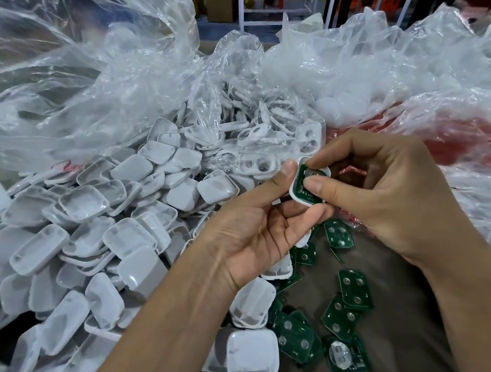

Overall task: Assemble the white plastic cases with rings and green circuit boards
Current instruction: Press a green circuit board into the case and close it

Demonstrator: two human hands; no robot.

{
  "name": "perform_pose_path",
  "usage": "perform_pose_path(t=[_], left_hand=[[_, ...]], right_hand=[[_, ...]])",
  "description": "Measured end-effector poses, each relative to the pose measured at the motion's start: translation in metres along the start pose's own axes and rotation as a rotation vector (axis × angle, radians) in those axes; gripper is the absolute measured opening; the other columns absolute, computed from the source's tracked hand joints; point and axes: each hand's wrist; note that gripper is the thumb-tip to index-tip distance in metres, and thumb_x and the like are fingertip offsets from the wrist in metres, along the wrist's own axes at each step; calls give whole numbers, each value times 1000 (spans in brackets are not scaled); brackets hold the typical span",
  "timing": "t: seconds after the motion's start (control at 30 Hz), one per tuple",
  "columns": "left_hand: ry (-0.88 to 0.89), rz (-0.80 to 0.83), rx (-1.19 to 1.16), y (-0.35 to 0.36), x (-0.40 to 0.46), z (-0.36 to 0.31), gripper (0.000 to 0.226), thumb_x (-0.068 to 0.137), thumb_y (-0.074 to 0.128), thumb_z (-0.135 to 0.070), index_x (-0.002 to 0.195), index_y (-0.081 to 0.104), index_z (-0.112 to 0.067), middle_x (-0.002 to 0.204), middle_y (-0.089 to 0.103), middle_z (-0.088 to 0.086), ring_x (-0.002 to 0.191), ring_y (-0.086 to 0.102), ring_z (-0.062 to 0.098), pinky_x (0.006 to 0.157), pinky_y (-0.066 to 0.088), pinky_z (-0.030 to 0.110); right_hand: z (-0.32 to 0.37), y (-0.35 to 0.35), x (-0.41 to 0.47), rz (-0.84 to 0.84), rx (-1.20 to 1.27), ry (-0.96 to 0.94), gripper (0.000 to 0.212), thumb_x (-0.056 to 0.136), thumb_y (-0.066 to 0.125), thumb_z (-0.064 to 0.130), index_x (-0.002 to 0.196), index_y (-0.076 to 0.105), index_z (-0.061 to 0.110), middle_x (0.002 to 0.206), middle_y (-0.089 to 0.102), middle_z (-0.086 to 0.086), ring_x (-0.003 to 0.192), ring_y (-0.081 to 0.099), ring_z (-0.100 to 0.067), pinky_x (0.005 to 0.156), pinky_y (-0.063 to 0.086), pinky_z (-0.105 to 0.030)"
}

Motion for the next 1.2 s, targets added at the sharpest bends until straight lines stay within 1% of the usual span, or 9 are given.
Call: perform_pose_path(t=[0.33, 0.47, 0.5, 0.6, 0.7, 0.8, 0.87, 1.0, 1.2], left_hand=[[2, 25, 1, -1, 0, 1, 28, 71, 77, -28, 85, 81, -4, 83, 74, 20, 69, 76, 27, 56, 61, 22], [-5, 38, -27, -2, 2, 0, 40, 67, 79, -27, 96, 78, -1, 84, 73, 21, 68, 76, 28, 54, 60, 22], [-6, 46, -27, -2, 2, 0, 39, 67, 79, -27, 95, 78, -1, 84, 74, 21, 68, 76, 28, 54, 60, 22], [-8, 69, -45, -3, 4, 0, 38, 69, 78, -27, 95, 78, 0, 85, 75, 20, 70, 76, 28, 56, 61, 22], [-12, 77, -86, -2, 4, 0, 39, 71, 78, -26, 98, 77, 2, 89, 74, 22, 71, 76, 28, 56, 61, 22], [5, 83, -180, -2, 4, -3, 53, 72, 77, -24, 115, 70, 6, 99, 73, 26, 74, 76, 30, 58, 61, 23], [23, 105, -230, -3, 2, -5, 48, 74, 75, -24, 109, 73, 9, 106, 72, 25, 77, 76, 29, 59, 61, 23], [60, 143, -267, -4, -1, -6, 39, 82, 70, -25, 100, 75, 9, 109, 72, 23, 80, 76, 27, 63, 62, 23], [147, 210, -263, -3, -3, -4, 41, 87, 70, -17, 119, 68, 8, 119, 70, 28, 102, 74, 38, 83, 64, 36]], right_hand=[[-7, 2, 1, -13, 59, 16, 15, 80, 89, 19, 90, 80, 23, 71, 73, 2, 58, 64, -5, 57, 50, -16], [-11, 6, 0, -51, 156, 29, 17, 80, 90, 17, 91, 79, 20, 79, 72, -16, 68, 66, -40, 62, 58, -47], [-13, 6, 1, -53, 178, 34, 18, 79, 90, 15, 92, 78, 19, 82, 72, -20, 70, 65, -44, 64, 58, -48], [-16, 6, 2, -66, 278, 55, 24, 77, 91, 13, 93, 73, 13, 86, 70, -22, 70, 59, -31, 66, 53, -37], [-17, 8, 3, -74, 374, 83, 32, 74, 91, 14, 97, 68, 11, 88, 66, -13, 79, 59, -26, 70, 52, -34], [-15, 8, 4, -124, 543, 139, 33, 77, 87, 28, 97, 66, 12, 90, 64, -9, 76, 59, -22, 62, 53, -25], [-16, 6, 5, -207, 601, 175, 28, 80, 79, 34, 92, 66, 13, 87, 64, -9, 71, 56, -20, 57, 48, -25], [-19, 9, 4, -284, 525, 135, 20, 90, 72, 37, 88, 68, 18, 80, 68, -3, 65, 56, -16, 52, 44, -25], [-13, 13, 1, -280, 179, -181, 11, 100, 70, 26, 100, 72, 15, 83, 72, 1, 69, 65, -15, 63, 52, -25]])
Point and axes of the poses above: each hand's wrist, its own x-axis towards the middle knuckle, its own y-axis out of the palm, z = x × y
